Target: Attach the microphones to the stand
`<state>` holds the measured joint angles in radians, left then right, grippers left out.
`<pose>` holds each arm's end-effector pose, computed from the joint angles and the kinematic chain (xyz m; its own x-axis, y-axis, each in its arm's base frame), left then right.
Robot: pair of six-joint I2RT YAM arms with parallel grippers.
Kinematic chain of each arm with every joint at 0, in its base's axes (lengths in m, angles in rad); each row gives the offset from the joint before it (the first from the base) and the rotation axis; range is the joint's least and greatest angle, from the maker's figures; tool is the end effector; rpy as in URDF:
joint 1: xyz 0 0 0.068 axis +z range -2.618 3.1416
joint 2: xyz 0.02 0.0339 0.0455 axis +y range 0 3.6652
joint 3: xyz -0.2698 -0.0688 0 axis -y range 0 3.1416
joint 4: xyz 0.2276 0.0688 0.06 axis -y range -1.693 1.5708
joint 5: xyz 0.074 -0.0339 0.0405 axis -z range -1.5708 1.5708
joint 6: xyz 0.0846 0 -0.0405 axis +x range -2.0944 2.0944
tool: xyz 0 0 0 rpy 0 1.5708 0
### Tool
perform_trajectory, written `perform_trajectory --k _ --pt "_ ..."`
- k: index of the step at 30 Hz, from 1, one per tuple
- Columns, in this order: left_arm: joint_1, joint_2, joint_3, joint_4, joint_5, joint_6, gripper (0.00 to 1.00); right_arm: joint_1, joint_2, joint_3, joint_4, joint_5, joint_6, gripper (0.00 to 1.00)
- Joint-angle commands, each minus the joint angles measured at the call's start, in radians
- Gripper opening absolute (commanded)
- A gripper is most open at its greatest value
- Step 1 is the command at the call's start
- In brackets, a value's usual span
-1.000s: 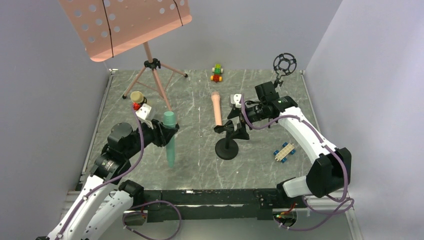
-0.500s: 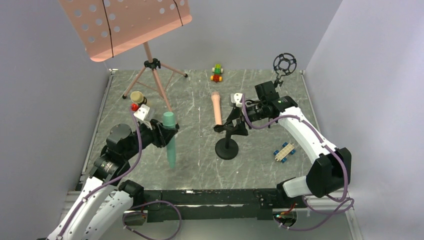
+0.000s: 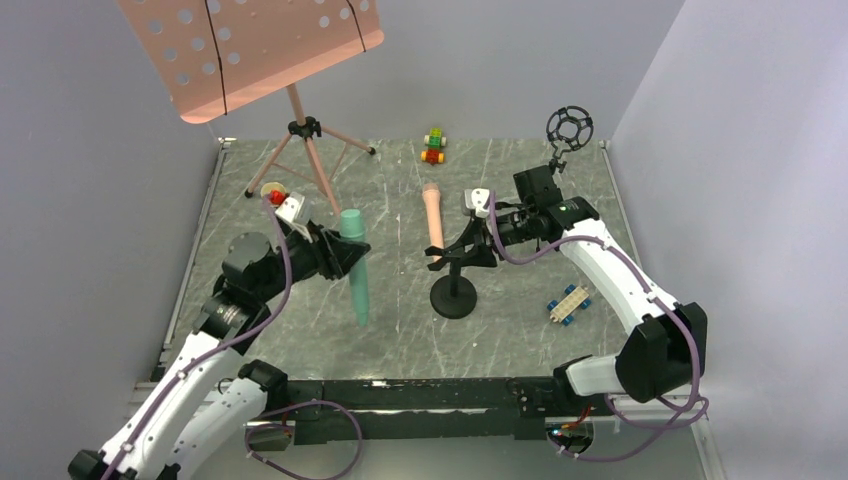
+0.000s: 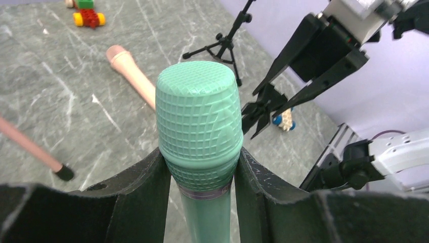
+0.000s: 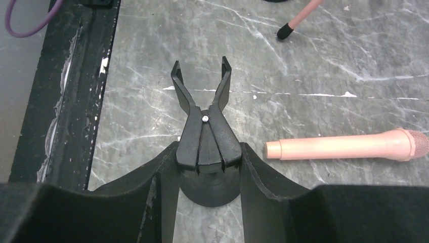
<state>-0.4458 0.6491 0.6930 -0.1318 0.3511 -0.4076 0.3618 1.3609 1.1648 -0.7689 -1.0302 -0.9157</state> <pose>0.1523 -0.1050 0.3330 -0.3558 -0.2425 -0.9026 0.6241 0.6572 -0.4226 0.2228 0.1619 0.2953 0.0381 -0.4219 -0.9058 -0.9988 -0.0428 -0.0221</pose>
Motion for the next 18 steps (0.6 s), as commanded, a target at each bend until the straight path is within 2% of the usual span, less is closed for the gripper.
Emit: perform_trajectory --k 1,9,18 --pt "-0.013 0.078 0.089 0.250 0.044 -0.076 0.06 0.006 -0.020 -0.018 0.025 -0.023 0.005 0.33" --pt "-0.123 0.285 0.216 0.394 -0.012 -0.001 0.05 0.005 -0.022 -0.028 0.039 -0.040 0.021 0.31" --pt "-0.201 0.380 0.221 0.548 -0.016 0.061 0.05 0.005 -0.032 -0.041 0.050 -0.056 0.037 0.27"
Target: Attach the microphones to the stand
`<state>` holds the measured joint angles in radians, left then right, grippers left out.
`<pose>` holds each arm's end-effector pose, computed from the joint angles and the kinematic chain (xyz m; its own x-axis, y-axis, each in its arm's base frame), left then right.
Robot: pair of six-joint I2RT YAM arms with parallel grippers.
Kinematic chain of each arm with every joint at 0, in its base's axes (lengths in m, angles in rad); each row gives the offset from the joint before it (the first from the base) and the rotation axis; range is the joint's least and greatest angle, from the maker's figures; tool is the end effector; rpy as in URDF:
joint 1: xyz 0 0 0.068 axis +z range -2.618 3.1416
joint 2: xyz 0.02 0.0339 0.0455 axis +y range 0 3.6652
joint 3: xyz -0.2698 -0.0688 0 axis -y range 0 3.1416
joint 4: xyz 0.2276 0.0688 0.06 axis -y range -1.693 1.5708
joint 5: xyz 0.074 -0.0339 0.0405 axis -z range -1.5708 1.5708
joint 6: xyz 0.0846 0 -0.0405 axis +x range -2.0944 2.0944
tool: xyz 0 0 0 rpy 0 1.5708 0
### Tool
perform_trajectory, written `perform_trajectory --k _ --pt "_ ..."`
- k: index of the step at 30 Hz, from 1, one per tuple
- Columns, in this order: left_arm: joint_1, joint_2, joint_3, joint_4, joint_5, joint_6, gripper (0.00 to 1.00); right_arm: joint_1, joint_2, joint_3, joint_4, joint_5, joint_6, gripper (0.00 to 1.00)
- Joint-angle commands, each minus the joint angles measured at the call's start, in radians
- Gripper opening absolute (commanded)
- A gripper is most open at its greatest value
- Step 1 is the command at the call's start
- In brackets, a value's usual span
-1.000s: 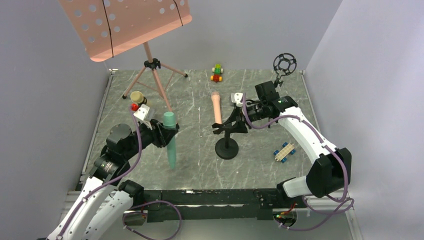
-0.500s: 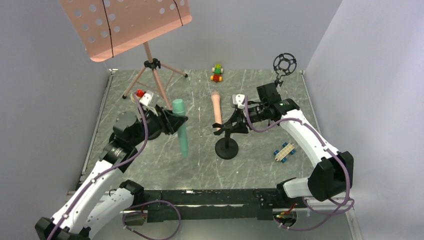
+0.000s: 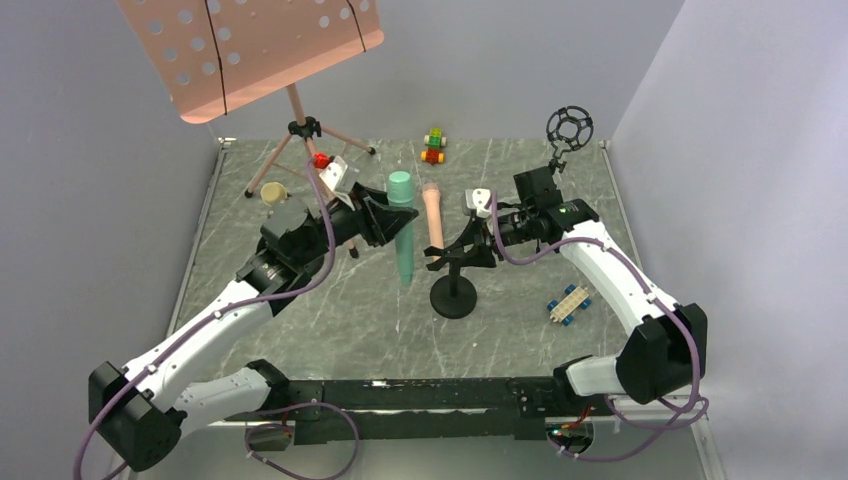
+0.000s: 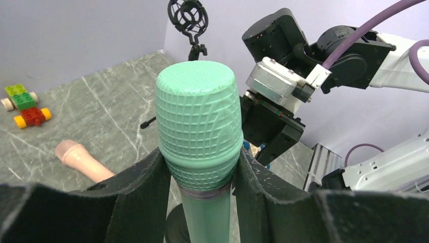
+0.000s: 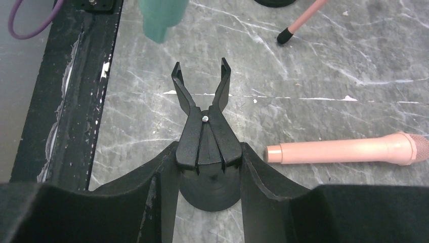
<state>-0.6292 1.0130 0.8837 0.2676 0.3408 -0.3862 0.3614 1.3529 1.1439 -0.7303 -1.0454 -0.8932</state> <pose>0.1959 -0.1776 0.3938 -0.2065 -0.2888 -0.9349 0.8037 0.4948 -0.3304 0.2225 0.1623 0.2944 0.0370 -0.4037 -0.9141 -0.9989 -0.0414 -0.0222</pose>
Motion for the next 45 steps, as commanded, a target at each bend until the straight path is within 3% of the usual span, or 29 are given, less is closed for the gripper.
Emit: perform_trajectory --k 1,6,12,27,36,41,45 --pt "-0.021 0.024 0.028 0.161 -0.005 0.047 0.04 0.005 -0.023 -0.022 0.011 -0.042 0.015 0.27" --pt "-0.030 0.039 0.017 0.187 -0.005 0.098 0.04 0.005 -0.034 -0.040 0.021 -0.046 0.014 0.29" --pt "-0.030 0.047 -0.008 0.224 0.005 0.122 0.04 0.004 -0.039 -0.050 0.030 -0.053 0.015 0.54" --pt "-0.030 -0.042 -0.066 0.189 0.011 0.141 0.03 -0.005 -0.052 -0.051 0.021 -0.064 0.007 0.77" --pt "-0.029 -0.044 -0.060 0.194 0.023 0.138 0.03 -0.017 -0.044 -0.035 0.001 -0.067 -0.007 0.72" --pt "-0.030 -0.021 -0.047 0.214 0.037 0.129 0.03 -0.023 -0.047 -0.033 -0.007 -0.081 -0.010 0.60" --pt "-0.031 -0.005 -0.032 0.234 0.049 0.120 0.03 -0.028 -0.049 -0.033 -0.012 -0.088 -0.016 0.41"
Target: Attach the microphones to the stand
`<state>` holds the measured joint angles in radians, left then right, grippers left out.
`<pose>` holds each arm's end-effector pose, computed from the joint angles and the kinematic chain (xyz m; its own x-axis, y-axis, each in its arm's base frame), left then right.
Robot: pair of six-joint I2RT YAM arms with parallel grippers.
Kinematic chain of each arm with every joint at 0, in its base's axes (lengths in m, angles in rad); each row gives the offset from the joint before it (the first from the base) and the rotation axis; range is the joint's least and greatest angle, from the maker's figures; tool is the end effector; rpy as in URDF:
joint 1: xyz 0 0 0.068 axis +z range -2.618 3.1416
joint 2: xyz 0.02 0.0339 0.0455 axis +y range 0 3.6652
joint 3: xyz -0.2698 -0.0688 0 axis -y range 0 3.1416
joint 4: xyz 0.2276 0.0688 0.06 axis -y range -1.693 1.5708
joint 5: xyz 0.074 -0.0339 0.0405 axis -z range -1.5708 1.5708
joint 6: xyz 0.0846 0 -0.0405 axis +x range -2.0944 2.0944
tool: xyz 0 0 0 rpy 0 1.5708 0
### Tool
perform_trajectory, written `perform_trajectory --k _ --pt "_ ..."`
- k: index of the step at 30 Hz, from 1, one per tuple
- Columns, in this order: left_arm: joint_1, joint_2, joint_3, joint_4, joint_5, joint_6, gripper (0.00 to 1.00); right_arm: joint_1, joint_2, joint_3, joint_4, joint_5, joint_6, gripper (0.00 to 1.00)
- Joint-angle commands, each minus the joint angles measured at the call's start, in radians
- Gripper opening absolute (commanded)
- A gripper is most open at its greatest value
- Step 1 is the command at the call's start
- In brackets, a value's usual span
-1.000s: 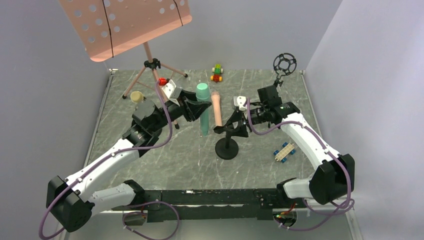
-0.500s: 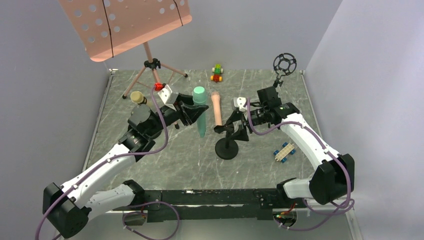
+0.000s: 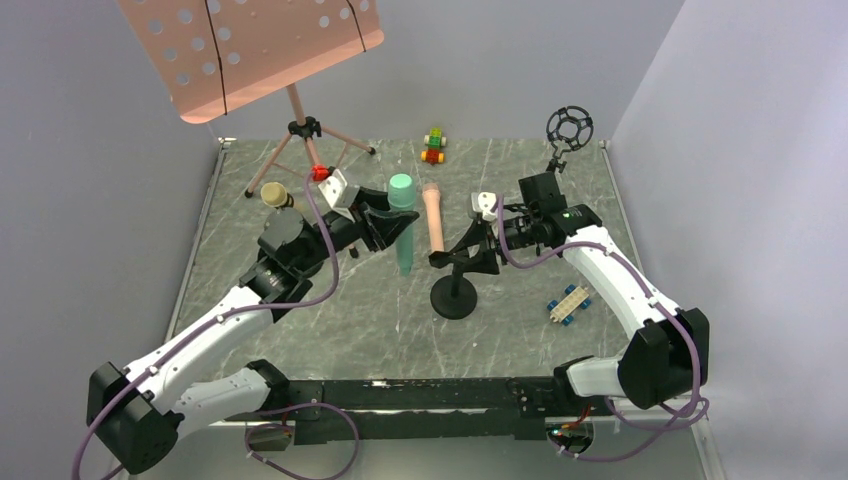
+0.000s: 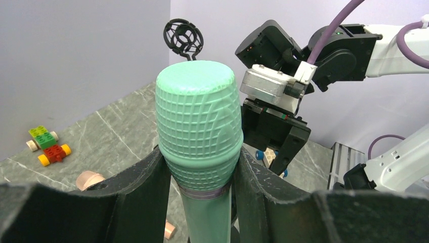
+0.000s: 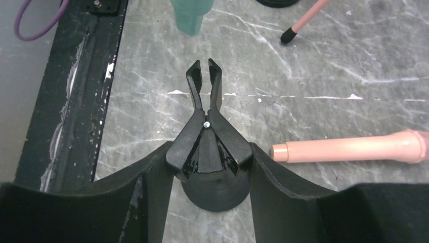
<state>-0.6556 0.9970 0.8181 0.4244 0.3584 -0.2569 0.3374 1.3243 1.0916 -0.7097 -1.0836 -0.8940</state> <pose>0.1855 -0.1801 0.3959 -0.0273 -0.2792 -0.9598 0.8620 0.4797 -0.1640 0.2171 0.1554 0.2891 0.0248 -0.3781 -0.9254 -0.9992 -0.0398 -0.0106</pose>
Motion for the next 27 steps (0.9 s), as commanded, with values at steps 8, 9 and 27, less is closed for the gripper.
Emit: perform_trajectory --k 8,9,27 --pt "-0.014 0.041 0.050 0.133 0.055 -0.035 0.03 -0.007 -0.023 0.009 -0.031 -0.065 -0.018 0.19" --pt "-0.017 0.048 0.053 0.143 0.056 -0.037 0.03 -0.006 -0.024 0.007 -0.029 -0.066 -0.017 0.17" --pt "-0.030 -0.074 0.024 0.017 0.024 0.042 0.03 -0.018 0.106 0.221 -0.365 -0.064 -0.317 0.86"
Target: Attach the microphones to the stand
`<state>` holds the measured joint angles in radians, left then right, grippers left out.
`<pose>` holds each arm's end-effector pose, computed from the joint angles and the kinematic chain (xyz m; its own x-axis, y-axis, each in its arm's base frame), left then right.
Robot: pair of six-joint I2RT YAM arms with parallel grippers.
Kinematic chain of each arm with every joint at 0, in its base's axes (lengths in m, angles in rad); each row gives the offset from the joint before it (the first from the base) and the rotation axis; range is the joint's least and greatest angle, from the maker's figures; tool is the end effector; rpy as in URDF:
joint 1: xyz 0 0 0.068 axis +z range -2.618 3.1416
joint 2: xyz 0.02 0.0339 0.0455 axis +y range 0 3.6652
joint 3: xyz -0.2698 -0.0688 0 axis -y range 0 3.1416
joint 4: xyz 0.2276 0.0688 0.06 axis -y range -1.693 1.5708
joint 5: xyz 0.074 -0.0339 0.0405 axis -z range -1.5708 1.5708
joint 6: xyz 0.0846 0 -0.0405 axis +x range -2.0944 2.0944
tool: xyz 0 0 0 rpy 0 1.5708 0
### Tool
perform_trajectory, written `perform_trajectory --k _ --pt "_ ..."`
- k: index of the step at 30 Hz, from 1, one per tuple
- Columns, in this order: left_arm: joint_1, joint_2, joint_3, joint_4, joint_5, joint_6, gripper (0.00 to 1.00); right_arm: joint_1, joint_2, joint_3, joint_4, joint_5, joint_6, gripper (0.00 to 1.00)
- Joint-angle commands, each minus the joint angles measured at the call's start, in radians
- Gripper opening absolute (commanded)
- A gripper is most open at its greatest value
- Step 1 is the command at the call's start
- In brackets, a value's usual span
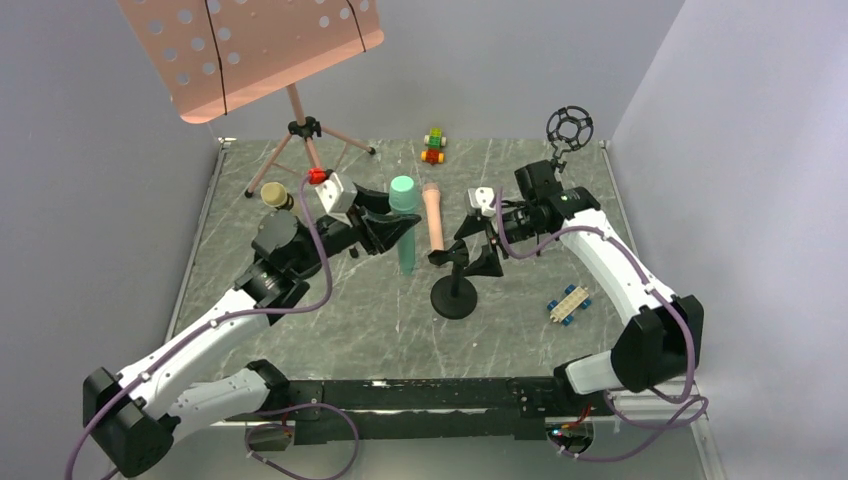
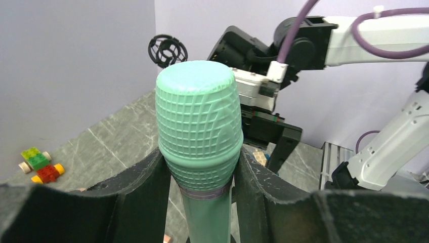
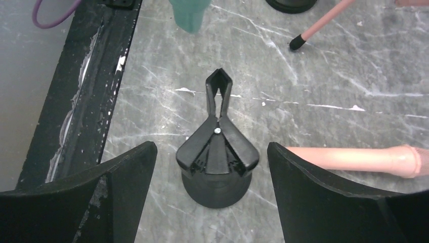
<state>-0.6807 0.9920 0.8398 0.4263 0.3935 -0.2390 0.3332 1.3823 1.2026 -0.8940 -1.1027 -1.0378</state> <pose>0.1762 -0.1844 0.4053 -0.0011 -0.2804 -0.9599 0.8932 0.4313 -0.1271 0.2187 0.1556 0.2983 0.0514 -0.3934 -0.9179 -0.9947 -0.1017 -0.0122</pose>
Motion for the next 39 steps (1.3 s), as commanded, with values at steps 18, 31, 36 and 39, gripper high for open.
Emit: perform_trajectory --k 18,31,36,39 --pt "-0.004 -0.146 -0.055 0.000 -0.015 0.023 0.03 -0.013 0.039 0.077 -0.080 -0.033 -0.053 0.79" --pt "-0.004 -0.112 -0.049 0.027 -0.015 0.015 0.02 -0.007 0.045 0.069 -0.054 -0.029 -0.017 0.38" --pt "-0.004 -0.055 -0.021 0.073 0.000 0.012 0.02 -0.007 0.032 0.054 -0.061 -0.025 -0.031 0.28" --pt "-0.003 -0.011 0.008 0.104 0.007 0.012 0.02 -0.006 0.027 0.043 -0.055 -0.025 -0.032 0.23"
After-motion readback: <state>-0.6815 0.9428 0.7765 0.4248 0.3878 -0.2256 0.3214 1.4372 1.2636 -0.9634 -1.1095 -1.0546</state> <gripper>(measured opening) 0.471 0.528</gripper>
